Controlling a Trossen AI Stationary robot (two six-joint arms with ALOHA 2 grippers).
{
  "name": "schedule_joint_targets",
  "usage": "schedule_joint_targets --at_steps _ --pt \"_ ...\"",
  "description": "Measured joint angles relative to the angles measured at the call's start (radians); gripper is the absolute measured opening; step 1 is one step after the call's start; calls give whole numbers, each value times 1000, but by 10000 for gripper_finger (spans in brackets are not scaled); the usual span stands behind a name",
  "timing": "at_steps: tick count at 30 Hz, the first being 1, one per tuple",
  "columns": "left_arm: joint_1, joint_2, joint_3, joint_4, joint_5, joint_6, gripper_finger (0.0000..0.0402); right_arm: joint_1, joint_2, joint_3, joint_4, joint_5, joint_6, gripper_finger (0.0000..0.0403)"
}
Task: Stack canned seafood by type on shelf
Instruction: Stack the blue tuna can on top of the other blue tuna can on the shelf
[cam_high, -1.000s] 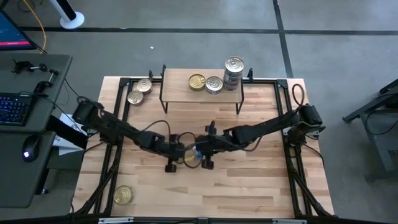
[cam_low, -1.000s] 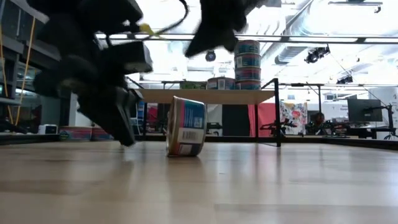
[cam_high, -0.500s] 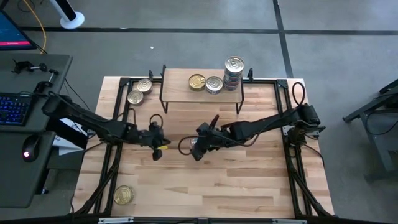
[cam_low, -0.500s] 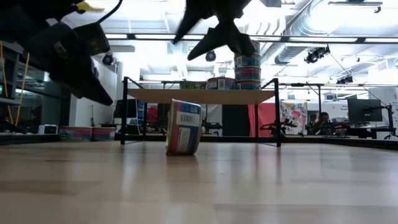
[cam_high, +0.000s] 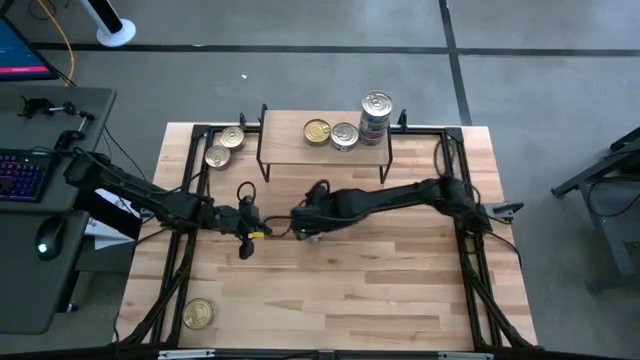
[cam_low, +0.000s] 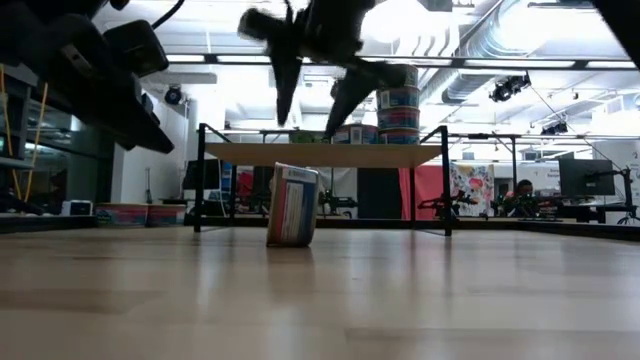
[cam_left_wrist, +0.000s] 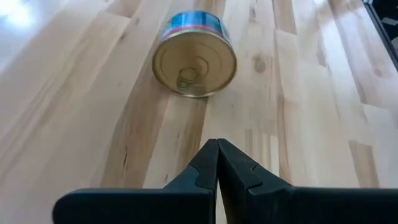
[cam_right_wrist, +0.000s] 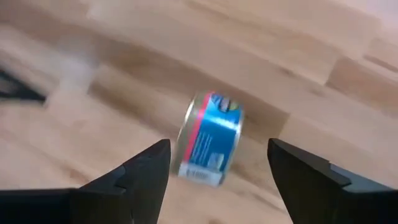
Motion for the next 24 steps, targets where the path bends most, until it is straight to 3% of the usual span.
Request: schedule_joint_targets --at_steps 8,24 --pt "0 0 0 -17 46 0 0 -34 138 168 -34 -20 18 260" --pt "0 0 0 -18 51 -9 0 -30 192 178 -85 -24 153 260"
